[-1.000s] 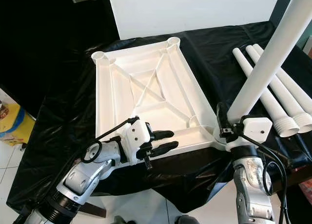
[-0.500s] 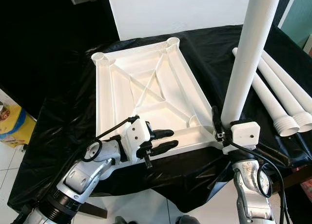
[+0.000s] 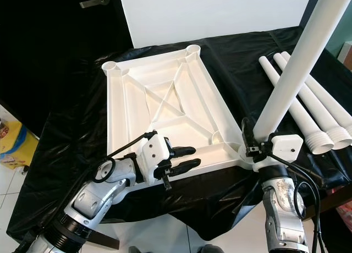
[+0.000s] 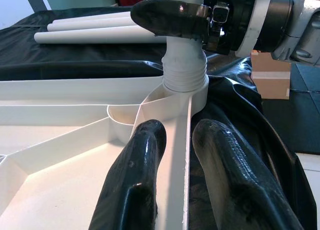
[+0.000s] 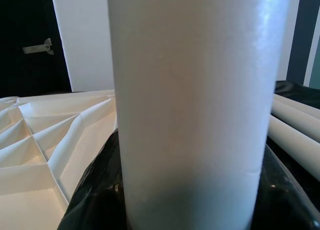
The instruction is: Building children table
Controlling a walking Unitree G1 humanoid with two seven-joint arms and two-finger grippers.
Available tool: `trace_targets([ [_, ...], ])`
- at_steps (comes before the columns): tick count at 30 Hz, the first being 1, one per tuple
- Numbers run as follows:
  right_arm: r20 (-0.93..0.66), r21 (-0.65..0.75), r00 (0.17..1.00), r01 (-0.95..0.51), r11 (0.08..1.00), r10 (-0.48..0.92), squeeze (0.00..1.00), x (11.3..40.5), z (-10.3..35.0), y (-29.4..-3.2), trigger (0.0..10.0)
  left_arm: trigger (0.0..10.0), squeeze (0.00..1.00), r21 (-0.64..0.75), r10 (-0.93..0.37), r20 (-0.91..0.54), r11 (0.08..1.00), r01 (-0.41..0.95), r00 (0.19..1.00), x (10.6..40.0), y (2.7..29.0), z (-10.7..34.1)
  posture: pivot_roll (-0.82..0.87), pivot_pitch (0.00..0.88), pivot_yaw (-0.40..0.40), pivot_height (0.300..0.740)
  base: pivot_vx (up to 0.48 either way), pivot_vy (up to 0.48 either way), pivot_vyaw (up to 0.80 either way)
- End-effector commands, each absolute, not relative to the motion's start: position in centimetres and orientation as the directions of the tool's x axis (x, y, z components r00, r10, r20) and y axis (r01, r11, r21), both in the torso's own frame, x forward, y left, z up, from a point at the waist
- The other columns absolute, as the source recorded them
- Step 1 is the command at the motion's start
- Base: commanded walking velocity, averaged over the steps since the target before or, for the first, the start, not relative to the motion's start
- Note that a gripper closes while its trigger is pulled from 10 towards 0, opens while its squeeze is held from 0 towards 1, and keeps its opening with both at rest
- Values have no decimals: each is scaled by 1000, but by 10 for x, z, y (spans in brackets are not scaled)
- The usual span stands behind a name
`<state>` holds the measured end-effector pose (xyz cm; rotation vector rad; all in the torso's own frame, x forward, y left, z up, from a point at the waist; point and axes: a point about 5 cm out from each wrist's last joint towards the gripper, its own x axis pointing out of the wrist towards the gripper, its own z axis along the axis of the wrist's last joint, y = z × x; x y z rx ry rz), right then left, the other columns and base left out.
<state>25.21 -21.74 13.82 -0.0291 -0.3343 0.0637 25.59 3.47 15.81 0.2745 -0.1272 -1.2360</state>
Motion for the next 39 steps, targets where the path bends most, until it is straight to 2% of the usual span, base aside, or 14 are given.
trace_targets([
  [1,109,27,993,-53,998,50,0,246,95,-218,10000,10000,0,289,-940,-63,304,908,334,258,37,158,-174,101,90,740,0,0,0],
  [8,102,22,994,-39,999,36,0,244,94,-219,10000,10000,0,283,-939,-56,311,907,339,258,37,158,-174,104,86,740,0,0,0],
  [11,89,29,988,124,992,-126,0,243,94,-215,10000,10000,0,282,-938,-56,314,907,342,258,37,157,-174,110,78,740,0,0,0],
  [12,89,29,988,124,992,-126,0,243,94,-215,10000,10000,0,282,-938,-56,314,907,342,258,37,157,-174,110,78,740,0,0,0],
  [15,89,67,944,312,948,-317,0,241,97,-209,10000,10000,0,283,-935,-53,322,903,350,259,38,158,-169,115,68,740,0,0,0],
  [16,89,67,944,312,948,-317,0,241,97,-209,10000,10000,0,283,-935,-53,322,903,350,259,38,158,-169,115,68,740,0,0,0],
  [17,82,99,910,399,912,-407,0,241,98,-202,10000,10000,0,283,-933,-49,329,901,356,260,38,158,-166,118,65,740,0,0,0],
  [19,72,123,893,434,893,-444,0,241,98,-198,10000,10000,0,283,-932,-47,332,900,359,260,37,158,-166,118,65,740,0,0,0],
  [31,102,95,904,407,909,-415,0,244,105,-191,10000,10000,0,287,-930,-44,338,896,365,264,39,161,-172,122,68,740,0,0,0],
  [39,158,9,919,364,931,-361,0,245,111,-183,10000,10000,0,280,-932,-39,336,899,360,261,36,160,-173,124,67,740,0,0,0],
])
